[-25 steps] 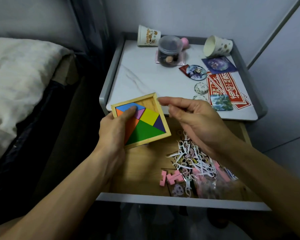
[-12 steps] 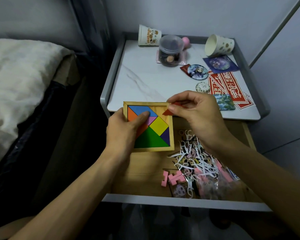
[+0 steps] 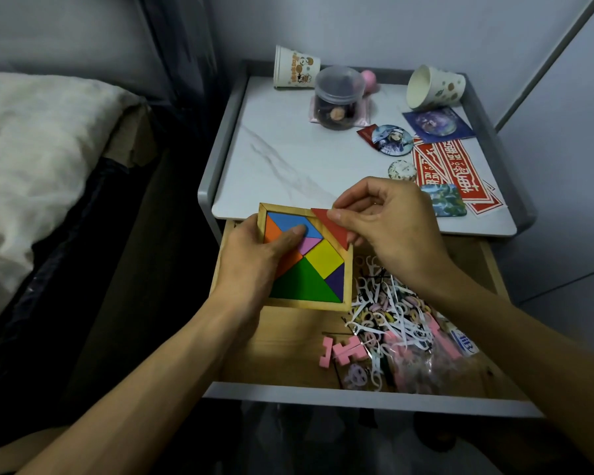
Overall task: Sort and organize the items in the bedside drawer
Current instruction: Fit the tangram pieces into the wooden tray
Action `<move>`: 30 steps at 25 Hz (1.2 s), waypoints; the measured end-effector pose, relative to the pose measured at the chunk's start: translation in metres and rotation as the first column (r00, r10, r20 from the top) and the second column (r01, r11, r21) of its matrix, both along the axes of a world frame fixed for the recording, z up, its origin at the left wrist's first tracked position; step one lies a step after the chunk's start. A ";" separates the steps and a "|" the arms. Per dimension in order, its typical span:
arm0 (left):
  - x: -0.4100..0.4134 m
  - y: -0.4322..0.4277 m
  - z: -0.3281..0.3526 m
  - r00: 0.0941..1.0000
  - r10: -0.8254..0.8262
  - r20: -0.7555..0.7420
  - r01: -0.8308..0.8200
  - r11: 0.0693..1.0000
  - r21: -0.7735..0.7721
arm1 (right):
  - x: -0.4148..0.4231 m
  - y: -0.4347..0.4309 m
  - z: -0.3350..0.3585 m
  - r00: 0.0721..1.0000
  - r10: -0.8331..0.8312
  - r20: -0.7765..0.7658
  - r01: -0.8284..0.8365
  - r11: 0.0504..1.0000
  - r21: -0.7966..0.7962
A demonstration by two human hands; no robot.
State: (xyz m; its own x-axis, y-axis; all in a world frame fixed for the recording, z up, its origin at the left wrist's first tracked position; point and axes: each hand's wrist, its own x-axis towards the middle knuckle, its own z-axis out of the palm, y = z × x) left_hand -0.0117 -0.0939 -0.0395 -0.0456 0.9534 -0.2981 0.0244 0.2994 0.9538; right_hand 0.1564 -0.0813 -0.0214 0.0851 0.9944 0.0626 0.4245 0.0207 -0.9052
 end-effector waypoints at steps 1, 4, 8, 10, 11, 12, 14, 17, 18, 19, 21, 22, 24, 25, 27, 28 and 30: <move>0.000 -0.001 0.001 1.000 -0.004 -0.003 0.004 1.000 0.005 | -0.001 0.000 -0.001 1.000 0.002 0.024 -0.002 1.000 0.014; -0.001 0.000 0.001 1.000 -0.010 0.003 0.010 1.000 -0.013 | -0.004 -0.001 -0.004 0.999 0.017 0.028 -0.017 1.000 0.024; -0.005 0.004 0.002 1.000 -0.019 0.020 0.020 0.998 -0.056 | -0.005 -0.001 -0.006 0.987 0.025 0.156 -0.035 0.998 0.057; -0.008 0.007 0.004 0.999 -0.030 0.020 0.031 0.997 -0.072 | -0.007 0.001 -0.009 0.955 -0.008 0.296 -0.041 0.986 0.159; -0.010 0.008 0.005 0.999 -0.035 0.025 0.037 0.996 -0.080 | -0.007 0.002 -0.010 0.939 -0.041 0.341 -0.026 0.982 0.189; -0.012 0.011 0.004 0.999 -0.032 0.029 0.035 0.996 -0.088 | -0.007 0.003 -0.012 0.941 -0.065 0.333 0.005 0.984 0.177; -0.016 0.014 0.004 0.998 0.001 0.060 0.006 0.994 -0.113 | -0.006 0.004 -0.011 0.990 -0.045 0.133 0.047 0.999 -0.011; -0.018 0.015 0.008 0.988 0.017 0.154 0.009 0.985 -0.169 | -0.005 -0.001 -0.011 0.982 0.050 -0.180 -0.109 0.936 -0.336; -0.020 0.015 0.010 0.981 -0.021 0.193 0.058 0.981 -0.188 | -0.005 -0.003 -0.012 0.972 0.071 -0.225 -0.151 0.920 -0.361; -0.023 0.016 0.013 0.970 -0.081 0.228 0.128 0.971 -0.201 | -0.005 -0.004 -0.012 0.958 0.072 -0.276 -0.172 0.917 -0.359; -0.033 0.022 0.020 0.946 -0.196 0.259 0.252 0.946 -0.206 | -0.003 -0.004 -0.012 0.921 0.042 -0.386 -0.186 0.921 -0.343; -0.038 0.025 0.022 0.943 -0.225 0.247 0.276 0.942 -0.193 | -0.002 -0.003 -0.011 0.904 0.034 -0.427 -0.196 0.919 -0.342; -0.044 0.029 0.021 0.949 -0.256 0.182 0.287 0.943 -0.169 | 0.000 -0.004 -0.011 0.882 0.034 -0.471 -0.222 0.909 -0.352; -0.045 0.029 0.020 0.951 -0.274 0.143 0.296 0.941 -0.167 | 0.000 -0.005 -0.012 0.879 0.041 -0.475 -0.235 0.904 -0.356; -0.045 0.028 0.017 0.945 -0.322 0.061 0.327 0.929 -0.173 | 0.000 -0.007 -0.015 0.886 0.075 -0.457 -0.259 0.898 -0.355; -0.045 0.027 0.017 0.936 -0.352 0.017 0.349 0.920 -0.178 | -0.001 -0.008 -0.017 0.894 0.089 -0.439 -0.265 0.896 -0.358; -0.047 0.029 0.017 0.904 -0.413 -0.107 0.391 0.903 -0.179 | -0.001 -0.009 -0.025 0.912 0.095 -0.400 -0.260 0.887 -0.381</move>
State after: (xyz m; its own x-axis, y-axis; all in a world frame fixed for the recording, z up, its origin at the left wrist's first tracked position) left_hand -0.0590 -0.0652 -0.0225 0.2811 0.8435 -0.4577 0.3021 0.3749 0.8765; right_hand 0.1550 -0.0907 -0.0463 -0.1608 0.9188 -0.3604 0.0933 -0.3494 -0.9323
